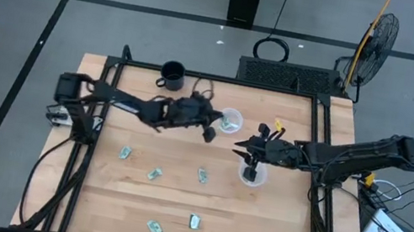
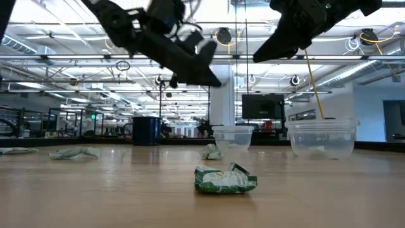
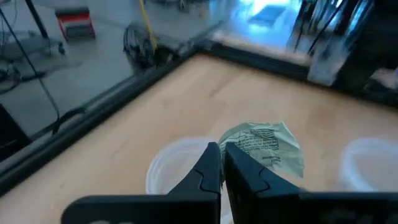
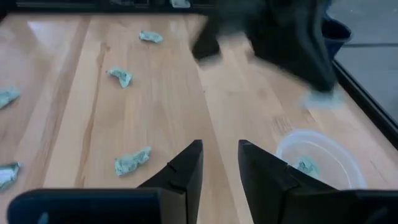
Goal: Pick and place items into bin
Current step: Put the stevia packet into the top transparent bin, then put the stevia packet into the bottom transparent bin
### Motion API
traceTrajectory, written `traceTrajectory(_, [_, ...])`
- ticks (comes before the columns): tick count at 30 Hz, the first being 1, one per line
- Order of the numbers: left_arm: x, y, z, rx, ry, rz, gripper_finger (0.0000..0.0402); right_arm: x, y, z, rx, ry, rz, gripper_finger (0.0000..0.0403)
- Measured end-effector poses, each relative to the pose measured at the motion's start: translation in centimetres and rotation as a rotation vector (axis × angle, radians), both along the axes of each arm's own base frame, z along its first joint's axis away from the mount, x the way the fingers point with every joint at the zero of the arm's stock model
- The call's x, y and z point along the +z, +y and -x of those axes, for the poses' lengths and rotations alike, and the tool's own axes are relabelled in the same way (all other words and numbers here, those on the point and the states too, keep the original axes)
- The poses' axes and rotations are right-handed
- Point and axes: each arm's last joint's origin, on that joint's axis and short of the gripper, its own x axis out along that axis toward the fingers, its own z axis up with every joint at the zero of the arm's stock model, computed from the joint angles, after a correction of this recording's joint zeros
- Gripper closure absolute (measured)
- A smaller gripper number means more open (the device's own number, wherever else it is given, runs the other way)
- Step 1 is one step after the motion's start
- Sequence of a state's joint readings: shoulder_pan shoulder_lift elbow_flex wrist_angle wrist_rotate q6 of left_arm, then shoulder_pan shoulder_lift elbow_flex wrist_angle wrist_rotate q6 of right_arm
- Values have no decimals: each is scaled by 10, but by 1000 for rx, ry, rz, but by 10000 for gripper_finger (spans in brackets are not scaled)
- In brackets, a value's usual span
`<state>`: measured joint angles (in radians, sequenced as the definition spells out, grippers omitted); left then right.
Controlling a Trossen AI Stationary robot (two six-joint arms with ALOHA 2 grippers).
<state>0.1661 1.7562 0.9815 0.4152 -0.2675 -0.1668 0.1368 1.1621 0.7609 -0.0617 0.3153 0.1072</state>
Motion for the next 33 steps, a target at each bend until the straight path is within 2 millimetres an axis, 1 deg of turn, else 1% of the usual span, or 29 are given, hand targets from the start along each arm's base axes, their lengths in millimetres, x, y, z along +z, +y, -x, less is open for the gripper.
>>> traceTrajectory(3, [-9, 16, -21, 13, 52, 5, 383, -2, 1, -3, 2, -2, -1, 308])
traceTrajectory(6, [-22, 30, -42, 11, 151, 20, 381, -2, 1, -4, 3, -11, 0, 308])
traceTrajectory(8, [-34, 36, -51, 19, 237, 43, 386, -1, 1, -4, 9, -20, 8, 309])
traceTrajectory(10, [-38, 41, -60, 36, 243, 68, 389, -1, 1, -4, 14, -14, 18, 309])
traceTrajectory(12, [-40, 44, -63, 52, 259, 85, 385, -1, 1, -4, 14, -11, 19, 308])
traceTrajectory(14, [-42, 45, -66, 51, 271, 82, 373, -1, 1, -4, 17, -10, 23, 308])
traceTrajectory(20, [-44, 44, -65, 36, 316, 80, 330, -2, 1, -4, 28, -1, 42, 309])
traceTrajectory(24, [-46, 44, -63, 26, 340, 88, 310, -2, 1, -4, 36, 5, 57, 308])
traceTrajectory(26, [-41, 44, -63, 26, 332, 72, 301, -2, 1, -4, 36, 5, 57, 309])
traceTrajectory(28, [-29, 44, -60, 24, 319, 44, 294, -2, 1, -4, 36, 5, 57, 309])
traceTrajectory(30, [-7, 42, -54, 18, 307, 23, 291, -2, 1, -4, 37, 7, 56, 308])
traceTrajectory(31, [6, 41, -49, 14, 296, 15, 290, -2, 1, -3, 40, 10, 55, 308])
traceTrajectory(33, [35, 37, -34, -14, 302, 14, 289, -3, 2, -3, 46, 18, 55, 308])
